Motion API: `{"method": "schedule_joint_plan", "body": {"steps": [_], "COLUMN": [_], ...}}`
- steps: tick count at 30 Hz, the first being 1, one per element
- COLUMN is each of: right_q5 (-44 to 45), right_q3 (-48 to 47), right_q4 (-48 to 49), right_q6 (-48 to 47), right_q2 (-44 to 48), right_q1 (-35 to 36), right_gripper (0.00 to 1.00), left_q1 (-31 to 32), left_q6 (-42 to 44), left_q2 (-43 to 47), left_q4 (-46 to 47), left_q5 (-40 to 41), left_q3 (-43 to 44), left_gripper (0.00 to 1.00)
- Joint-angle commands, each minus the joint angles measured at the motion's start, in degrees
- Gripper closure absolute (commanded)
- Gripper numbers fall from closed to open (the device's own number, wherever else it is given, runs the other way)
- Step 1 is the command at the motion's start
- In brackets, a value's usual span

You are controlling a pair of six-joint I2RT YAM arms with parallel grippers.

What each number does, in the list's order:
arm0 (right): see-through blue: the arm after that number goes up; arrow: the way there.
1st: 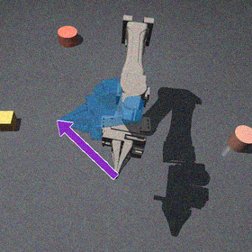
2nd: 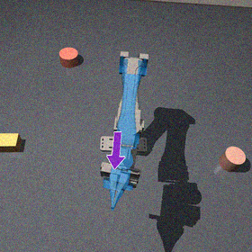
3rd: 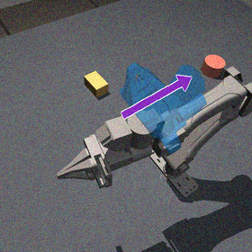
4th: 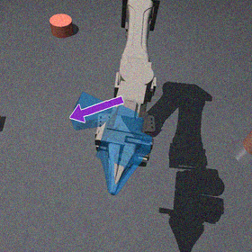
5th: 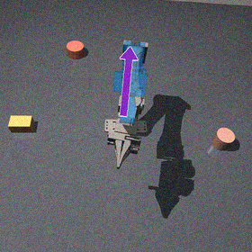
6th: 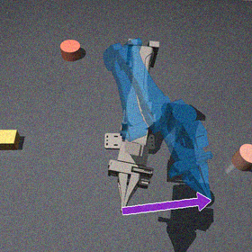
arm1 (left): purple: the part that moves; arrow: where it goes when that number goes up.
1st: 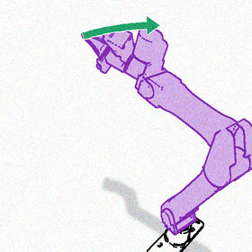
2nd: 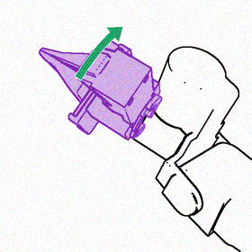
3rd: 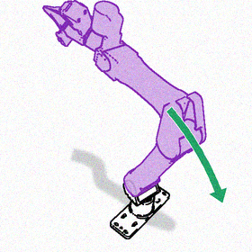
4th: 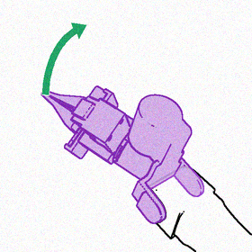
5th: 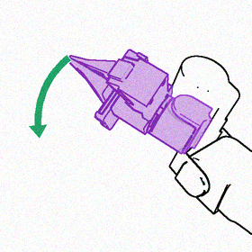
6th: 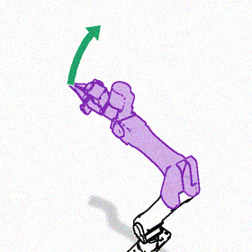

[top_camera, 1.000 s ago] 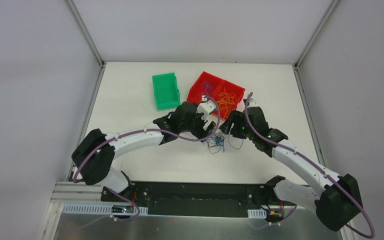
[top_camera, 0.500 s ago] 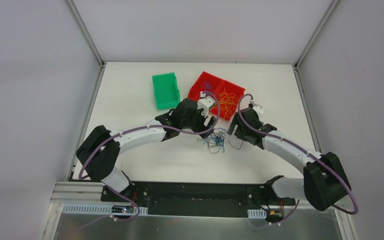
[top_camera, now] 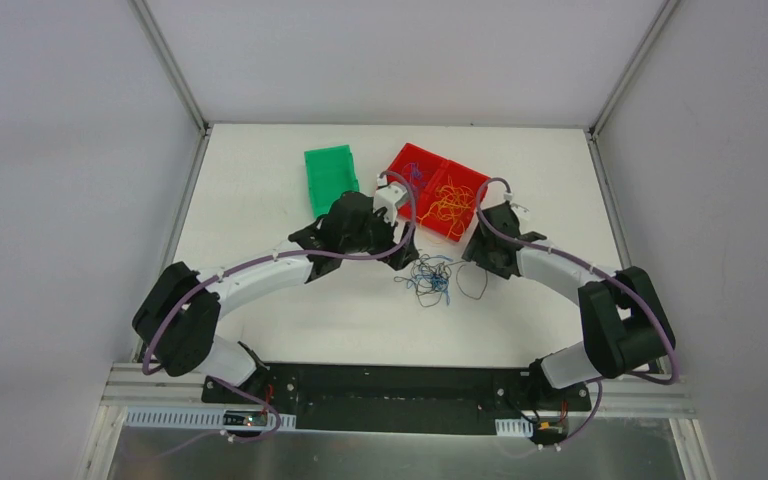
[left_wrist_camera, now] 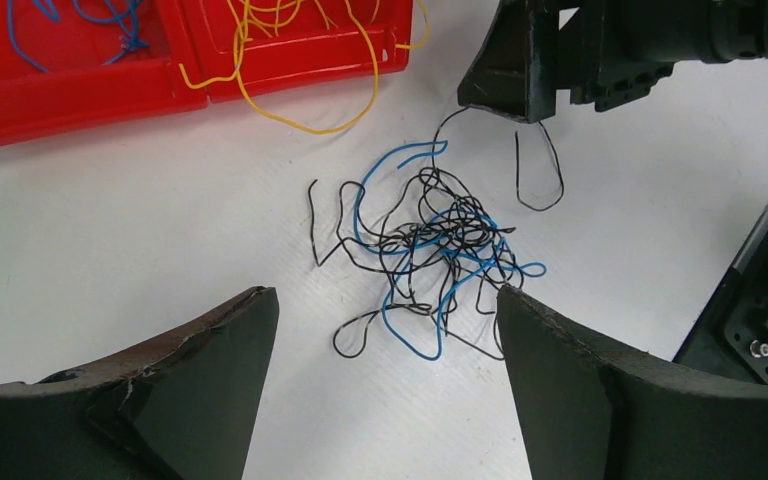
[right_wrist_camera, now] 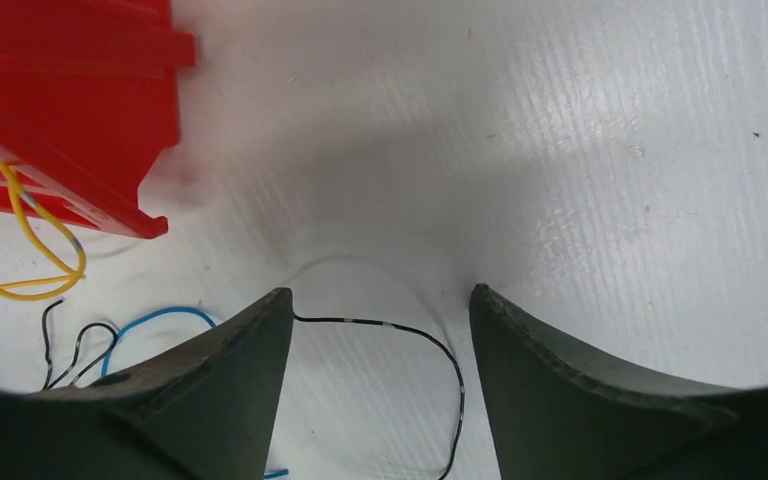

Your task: Untangle the cables

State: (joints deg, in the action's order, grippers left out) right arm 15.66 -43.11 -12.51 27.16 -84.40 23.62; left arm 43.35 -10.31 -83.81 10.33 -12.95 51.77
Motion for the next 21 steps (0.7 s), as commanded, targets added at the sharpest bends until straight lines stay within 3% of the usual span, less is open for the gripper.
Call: {"method": "schedule_joint_plan", "body": {"steps": [1, 3, 7, 9, 16, 19, 20, 21], "right_q5": [-3.3, -6.0, -10.3, -10.9, -11.7, -11.6, -11.6, -11.6], "right_q3": [-0.6, -0.4, 1.4, 3.0, 6.2, 6.7, 7.0, 7.2], "right_q4": [0.1, 0.7, 2.3, 3.2, 3.5, 2.9, 2.9, 2.9], "right_q6": [0.6, 0.2, -0.4, -0.2, 0.4, 0.1, 0.1, 0.0], "right_q2": [-0.5, -0.8, 2.1, 5.1, 15.5, 17.2, 17.5, 17.4], "right_q1": [-0.5, -0.5, -0.4, -0.5, -0.5, -0.5, -0.5, -0.4], "right_gripper": [0.35, 0.49, 0.88, 1.0, 0.99, 0.53, 0.43, 0.4], "left_q1": [-1.5, -1.7, -1.9, -1.9, -1.9, -1.9, -1.9, -2.0], "left_q6": [-2.2, -2.5, -2.7, -2.6, -2.5, -2.2, -2.1, -2.0], "left_q2": [2.2, 1.7, 1.4, 1.5, 1.0, 0.5, 0.6, 0.7], "left_q4": [2.2, 1.5, 0.7, 0.5, -0.1, -0.2, -0.3, -0.4], "left_q5": [-3.3, -3.9, -4.4, -4.6, -6.3, -6.6, -6.6, -6.6], "left_q3": [-0.3, 0.4, 1.1, 1.2, 1.9, 2.1, 2.2, 2.1], "left_gripper": [0.17, 0.17, 0.17, 0.17, 0.17, 0.16, 0.16, 0.16]}}
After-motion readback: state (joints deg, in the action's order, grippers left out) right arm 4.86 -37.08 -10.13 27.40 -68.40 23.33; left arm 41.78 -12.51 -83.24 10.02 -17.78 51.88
